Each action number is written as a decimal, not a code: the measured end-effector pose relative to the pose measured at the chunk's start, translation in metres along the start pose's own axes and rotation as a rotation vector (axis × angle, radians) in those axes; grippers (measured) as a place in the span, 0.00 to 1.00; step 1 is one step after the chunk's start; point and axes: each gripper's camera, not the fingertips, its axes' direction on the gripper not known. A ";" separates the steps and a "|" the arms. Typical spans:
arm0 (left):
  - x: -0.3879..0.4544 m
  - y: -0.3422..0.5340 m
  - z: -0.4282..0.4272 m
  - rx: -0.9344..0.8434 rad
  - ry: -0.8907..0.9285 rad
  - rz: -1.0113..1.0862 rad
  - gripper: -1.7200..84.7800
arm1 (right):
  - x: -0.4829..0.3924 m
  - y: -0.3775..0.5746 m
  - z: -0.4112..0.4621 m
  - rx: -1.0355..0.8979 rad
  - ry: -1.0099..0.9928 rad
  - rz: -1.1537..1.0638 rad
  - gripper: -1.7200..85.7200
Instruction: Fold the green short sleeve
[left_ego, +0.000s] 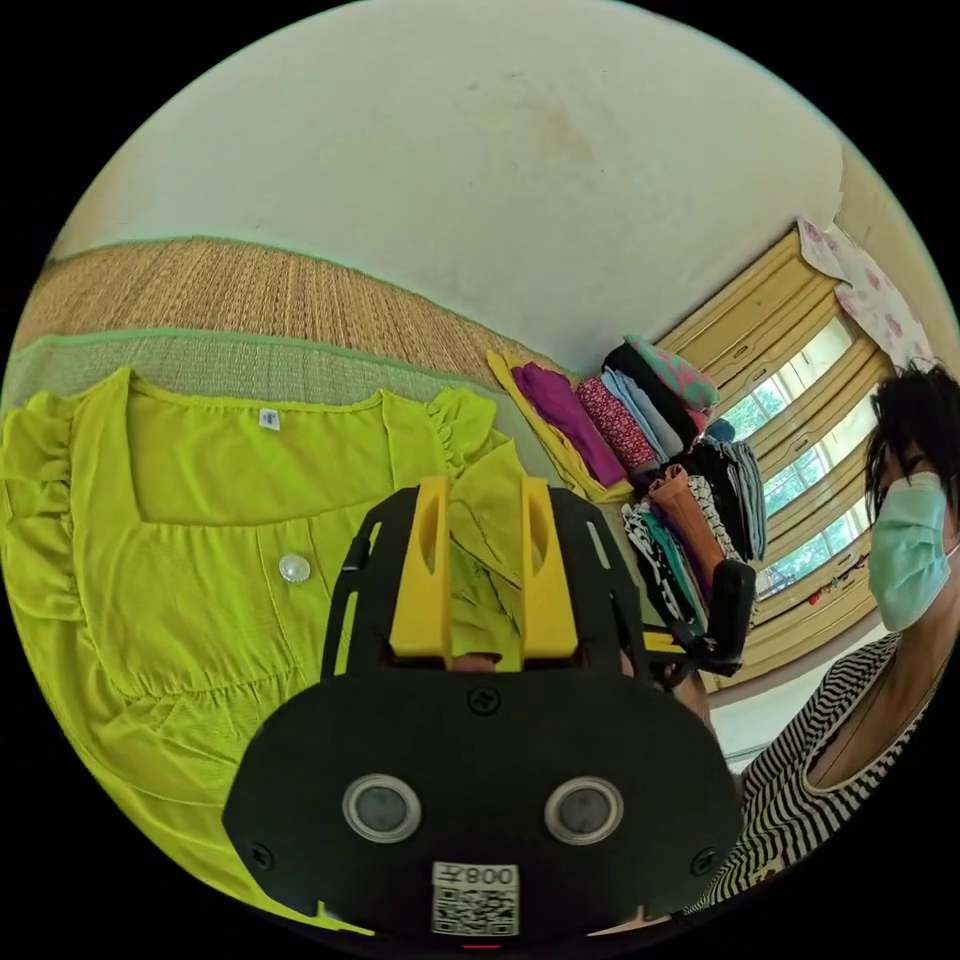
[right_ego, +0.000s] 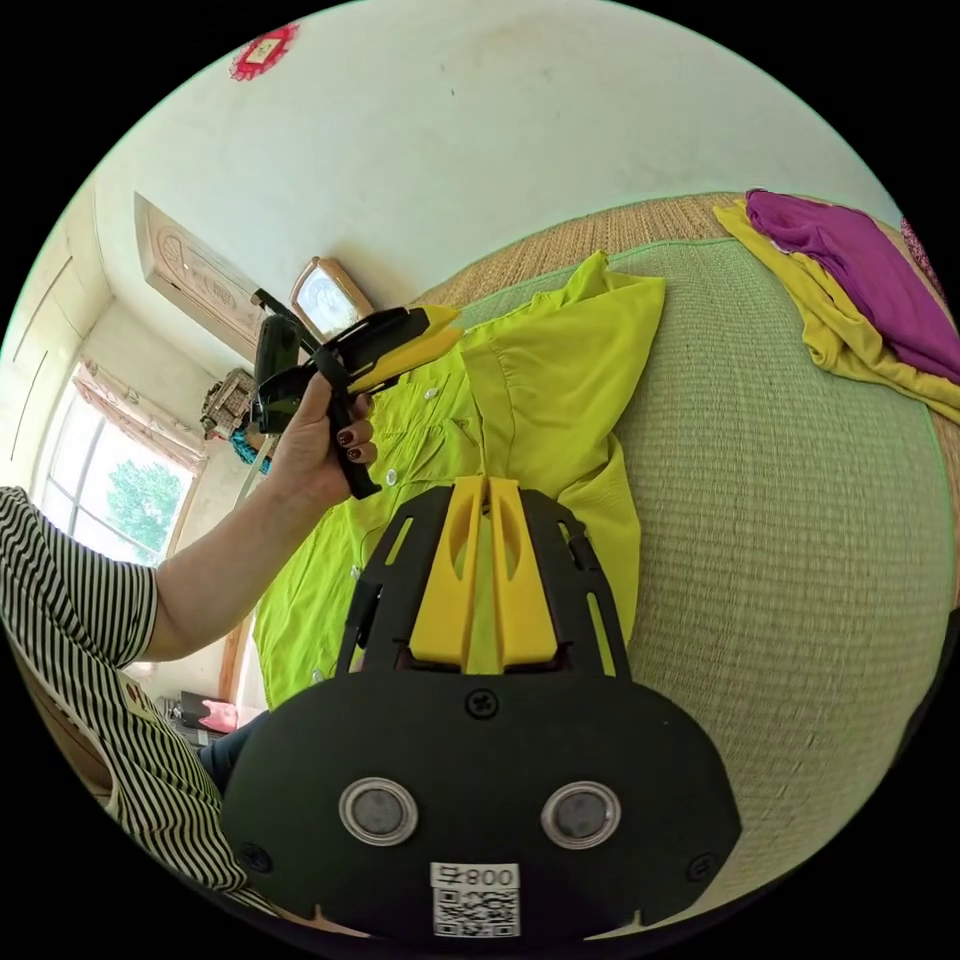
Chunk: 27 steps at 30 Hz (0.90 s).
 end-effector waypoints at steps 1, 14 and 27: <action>0.006 -0.006 0.002 -0.002 0.006 0.035 0.14 | 0.001 -0.002 -0.002 0.002 -0.011 -0.004 0.04; 0.076 -0.074 0.133 -0.440 -0.109 0.402 0.14 | 0.017 -0.018 -0.015 0.051 -0.066 0.013 0.11; 0.106 -0.071 0.128 -0.385 -0.152 0.448 0.03 | 0.029 -0.036 -0.004 0.016 0.287 0.093 0.10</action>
